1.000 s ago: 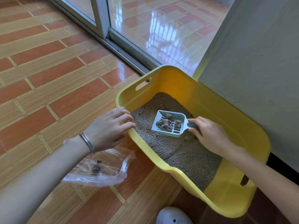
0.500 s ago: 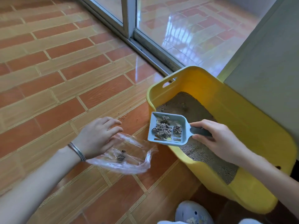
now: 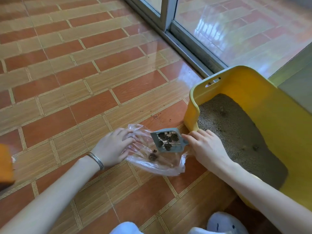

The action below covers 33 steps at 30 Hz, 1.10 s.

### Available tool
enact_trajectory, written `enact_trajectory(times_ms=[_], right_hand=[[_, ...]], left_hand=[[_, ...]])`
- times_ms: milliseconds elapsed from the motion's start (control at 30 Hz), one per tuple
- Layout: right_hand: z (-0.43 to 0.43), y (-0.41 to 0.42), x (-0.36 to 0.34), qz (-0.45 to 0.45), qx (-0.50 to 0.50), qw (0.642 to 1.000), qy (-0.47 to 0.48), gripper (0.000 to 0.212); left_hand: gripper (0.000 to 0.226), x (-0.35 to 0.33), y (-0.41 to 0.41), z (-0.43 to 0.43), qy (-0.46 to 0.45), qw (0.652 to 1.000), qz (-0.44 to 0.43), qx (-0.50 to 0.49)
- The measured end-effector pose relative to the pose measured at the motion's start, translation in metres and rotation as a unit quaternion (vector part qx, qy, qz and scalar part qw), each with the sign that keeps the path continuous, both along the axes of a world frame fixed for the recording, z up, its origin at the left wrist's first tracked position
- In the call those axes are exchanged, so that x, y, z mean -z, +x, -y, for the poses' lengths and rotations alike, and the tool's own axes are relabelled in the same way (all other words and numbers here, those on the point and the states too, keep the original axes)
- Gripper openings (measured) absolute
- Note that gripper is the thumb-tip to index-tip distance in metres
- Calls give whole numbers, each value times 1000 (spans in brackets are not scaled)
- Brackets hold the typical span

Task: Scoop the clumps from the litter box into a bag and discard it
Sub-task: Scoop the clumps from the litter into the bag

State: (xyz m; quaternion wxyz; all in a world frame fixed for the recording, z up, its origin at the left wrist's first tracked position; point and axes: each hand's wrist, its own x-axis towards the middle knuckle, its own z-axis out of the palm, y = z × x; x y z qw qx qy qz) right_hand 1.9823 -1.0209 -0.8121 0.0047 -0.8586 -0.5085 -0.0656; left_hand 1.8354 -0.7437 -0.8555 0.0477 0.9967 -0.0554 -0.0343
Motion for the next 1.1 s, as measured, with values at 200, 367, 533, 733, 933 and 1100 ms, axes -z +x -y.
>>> enact_trajectory(times_ms=[200, 367, 533, 733, 933, 1100], right_hand=[[0, 2, 7, 97, -71, 992, 47, 36], [7, 2, 5, 103, -84, 990, 46, 33], [7, 2, 4, 74, -66, 995, 26, 33], [4, 3, -7, -8, -18, 1000, 14, 37], [24, 1, -40, -186, 155, 969, 37, 39], [68, 5, -70, -275, 226, 928, 109, 38]], left_hand=[[30, 12, 2, 1, -54, 999, -1, 0], [30, 11, 6, 4, -65, 998, 7, 9], [34, 7, 8, 8, -73, 997, 1, 10], [32, 6, 8, 7, -64, 998, 25, 8], [35, -5, 17, 14, -48, 997, 57, 15], [30, -27, 41, 33, -65, 990, 108, 59]])
